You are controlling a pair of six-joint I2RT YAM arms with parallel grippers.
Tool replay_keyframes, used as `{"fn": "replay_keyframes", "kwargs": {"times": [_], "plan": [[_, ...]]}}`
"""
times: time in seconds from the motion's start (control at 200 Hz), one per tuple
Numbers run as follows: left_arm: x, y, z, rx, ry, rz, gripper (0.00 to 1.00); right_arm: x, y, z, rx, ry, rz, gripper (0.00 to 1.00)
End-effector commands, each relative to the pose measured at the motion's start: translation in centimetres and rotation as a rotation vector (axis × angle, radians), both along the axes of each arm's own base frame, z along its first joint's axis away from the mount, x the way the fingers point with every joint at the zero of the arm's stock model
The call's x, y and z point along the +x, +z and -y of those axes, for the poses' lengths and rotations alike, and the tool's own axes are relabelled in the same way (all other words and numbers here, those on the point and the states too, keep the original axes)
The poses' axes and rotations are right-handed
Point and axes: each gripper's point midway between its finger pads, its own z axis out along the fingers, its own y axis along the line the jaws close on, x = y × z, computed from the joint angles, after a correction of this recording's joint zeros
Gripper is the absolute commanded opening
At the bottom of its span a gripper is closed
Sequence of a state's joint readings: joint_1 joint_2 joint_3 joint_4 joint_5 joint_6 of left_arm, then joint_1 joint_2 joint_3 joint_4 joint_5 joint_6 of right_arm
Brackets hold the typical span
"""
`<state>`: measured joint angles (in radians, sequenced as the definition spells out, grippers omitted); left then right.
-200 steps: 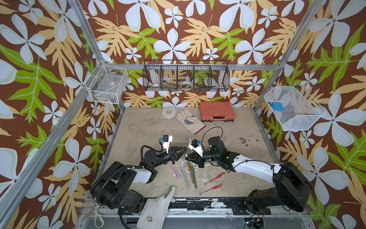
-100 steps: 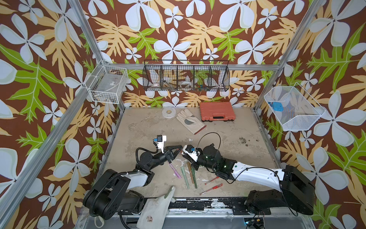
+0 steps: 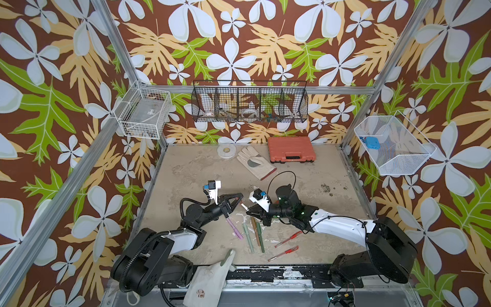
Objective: Remove pen caps from pens
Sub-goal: Open the pen cap on the pen, then place the pen cap at the middle-left of the table.
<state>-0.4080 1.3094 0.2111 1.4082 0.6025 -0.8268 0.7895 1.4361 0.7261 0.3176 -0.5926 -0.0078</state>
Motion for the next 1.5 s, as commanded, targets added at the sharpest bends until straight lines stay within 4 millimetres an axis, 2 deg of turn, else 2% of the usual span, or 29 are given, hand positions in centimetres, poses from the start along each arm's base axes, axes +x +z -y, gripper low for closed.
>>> {"fn": "replay_keyframes", "kwargs": {"times": [0.0,0.24,0.405,0.53,0.611,0.681,0.786,0.991,1.136,1.246,1.496], "plan": [[0.0,1.3,-0.2,-0.009,0.017,0.058,0.00,0.1,-0.5,0.4,-0.033,-0.016,-0.004,0.00],[1.0,0.8,-1.3,0.027,0.104,0.035,0.00,0.9,-1.6,1.2,-0.109,-0.058,0.037,0.00],[2.5,-0.2,-3.6,0.102,0.274,-0.002,0.00,1.7,-1.8,2.4,-0.111,-0.088,0.033,0.00],[3.3,-0.6,-5.6,0.150,0.406,-0.025,0.00,3.4,-0.9,4.0,-0.085,-0.184,0.045,0.00],[4.0,-1.7,-7.2,0.185,0.508,-0.076,0.00,5.4,-0.7,5.7,-0.100,-0.322,0.064,0.00],[4.7,-2.7,-8.8,0.228,0.606,-0.127,0.00,7.7,-0.5,7.9,-0.133,-0.488,0.082,0.00],[5.4,-4.0,-11.0,0.285,0.734,-0.194,0.00,9.9,-0.5,11.1,-0.140,-0.661,0.066,0.00],[6.7,-7.3,-14.3,0.385,0.901,-0.345,0.00,12.4,-0.8,17.5,-0.124,-0.920,0.006,0.00],[7.9,-9.3,-15.0,0.467,0.931,-0.434,0.00,13.1,-1.5,21.4,-0.126,-1.050,-0.026,0.00],[8.6,-10.9,-15.1,0.532,0.933,-0.491,0.00,13.2,-1.6,22.7,-0.116,-1.091,-0.031,0.00],[9.8,-14.2,-15.9,0.655,0.938,-0.592,0.00,13.4,-2.0,23.6,-0.130,-1.131,-0.035,0.00]]}}
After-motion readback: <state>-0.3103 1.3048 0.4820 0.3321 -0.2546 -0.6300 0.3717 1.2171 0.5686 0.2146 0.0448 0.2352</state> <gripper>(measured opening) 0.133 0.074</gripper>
